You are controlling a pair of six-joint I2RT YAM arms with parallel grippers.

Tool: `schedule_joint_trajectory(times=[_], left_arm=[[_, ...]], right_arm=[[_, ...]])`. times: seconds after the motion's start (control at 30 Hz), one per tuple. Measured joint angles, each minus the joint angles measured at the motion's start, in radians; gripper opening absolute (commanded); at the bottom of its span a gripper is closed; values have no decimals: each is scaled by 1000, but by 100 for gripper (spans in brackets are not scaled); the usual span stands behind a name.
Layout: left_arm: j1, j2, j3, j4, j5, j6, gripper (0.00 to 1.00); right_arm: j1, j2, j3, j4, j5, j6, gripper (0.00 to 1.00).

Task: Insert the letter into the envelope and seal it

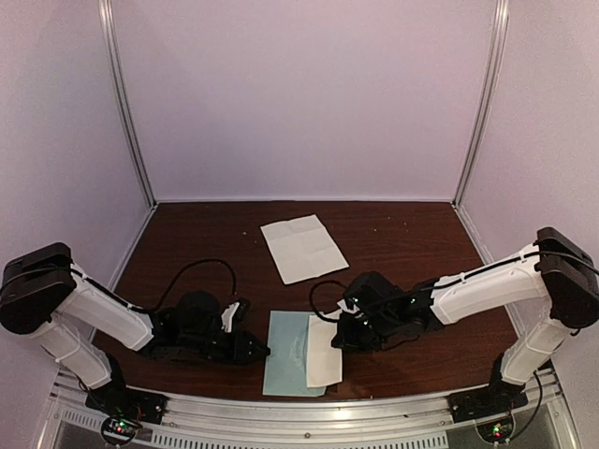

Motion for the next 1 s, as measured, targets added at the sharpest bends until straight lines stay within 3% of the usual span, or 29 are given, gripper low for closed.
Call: schedule_joint_trajectory(times=[1.0], left_arm=[[1,60,26,51,35,0,35]], right_arm=[[0,32,3,72,-73,-1,0]])
